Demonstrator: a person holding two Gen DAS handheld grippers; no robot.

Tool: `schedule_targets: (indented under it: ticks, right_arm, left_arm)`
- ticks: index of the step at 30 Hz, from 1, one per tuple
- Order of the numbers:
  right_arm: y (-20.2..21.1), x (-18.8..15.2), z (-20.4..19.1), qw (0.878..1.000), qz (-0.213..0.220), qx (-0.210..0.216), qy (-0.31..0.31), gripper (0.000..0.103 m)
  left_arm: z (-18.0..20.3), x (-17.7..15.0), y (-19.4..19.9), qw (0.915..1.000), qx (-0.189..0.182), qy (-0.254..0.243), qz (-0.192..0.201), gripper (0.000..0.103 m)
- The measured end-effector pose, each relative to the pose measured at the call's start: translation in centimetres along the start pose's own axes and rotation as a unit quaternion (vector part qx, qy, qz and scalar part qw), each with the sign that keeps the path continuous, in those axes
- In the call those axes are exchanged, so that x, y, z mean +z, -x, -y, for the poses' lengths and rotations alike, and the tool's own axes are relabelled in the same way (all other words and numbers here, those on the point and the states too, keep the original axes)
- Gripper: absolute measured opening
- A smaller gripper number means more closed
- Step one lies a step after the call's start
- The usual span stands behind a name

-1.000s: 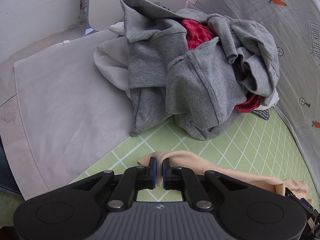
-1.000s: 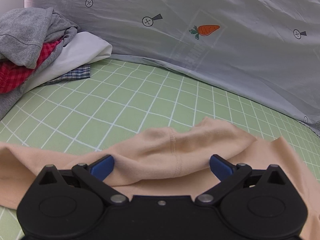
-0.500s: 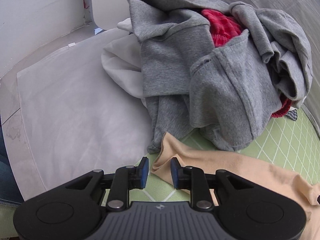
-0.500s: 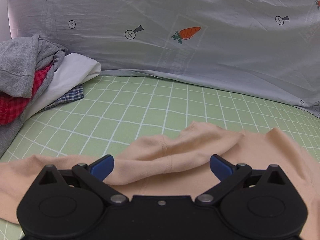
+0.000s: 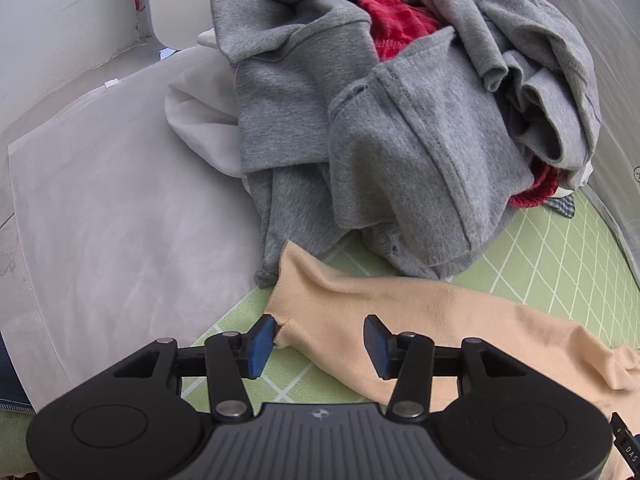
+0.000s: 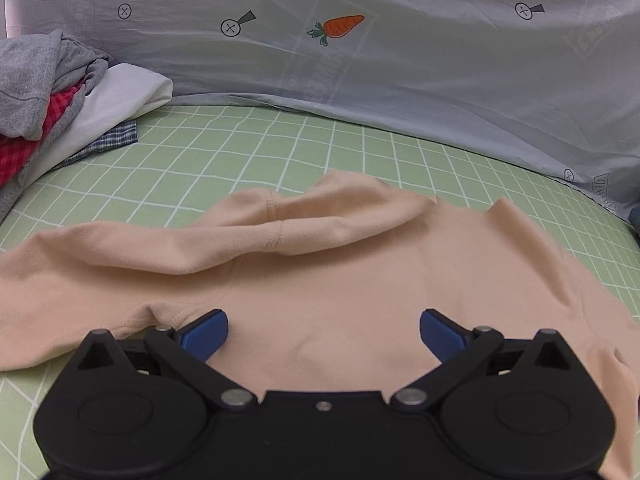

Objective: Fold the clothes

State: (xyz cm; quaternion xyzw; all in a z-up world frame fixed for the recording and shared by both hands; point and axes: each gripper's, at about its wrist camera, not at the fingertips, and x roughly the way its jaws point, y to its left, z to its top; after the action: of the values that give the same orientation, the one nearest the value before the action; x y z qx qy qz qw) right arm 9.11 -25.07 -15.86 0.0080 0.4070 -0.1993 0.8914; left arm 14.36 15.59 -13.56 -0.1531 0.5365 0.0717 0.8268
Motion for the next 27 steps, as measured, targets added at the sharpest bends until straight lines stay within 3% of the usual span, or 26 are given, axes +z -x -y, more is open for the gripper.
schedule_targets:
  ticks: [5, 10, 14, 21, 27]
  right_arm:
    - [-2.7, 2.5, 0.7, 0.999, -0.006, 0.032, 0.016, 0.103]
    - [-6.0, 5.2, 1.2, 0.997, -0.019, 0.072, 0.002, 0.103]
    - [-7.5, 6.2, 1.6, 0.996, -0.013, 0.092, -0.019, 0.103]
    - [-6.6, 5.8, 1.8, 0.996, -0.013, 0.077, -0.046, 0.103]
    - [-2.8, 2.6, 3.0, 0.995, -0.017, 0.066, -0.067, 0.103]
  left_arm:
    - [-0.4, -0.4, -0.3, 0.9999, 0.009, 0.006, -0.007, 0.045]
    - [-0.1, -0.7, -0.5, 0.9988, 0.042, -0.023, 0.004, 0.017]
    - [-0.1, -0.9, -0.4, 0.9986, 0.047, -0.022, 0.009, 0.005]
    - [-0.3, -1.8, 0.4, 0.9985, 0.048, -0.023, 0.012, 0.003]
    - [-1.8, -4.0, 2.3, 0.9994, 0.031, 0.004, 0.014, 0.003]
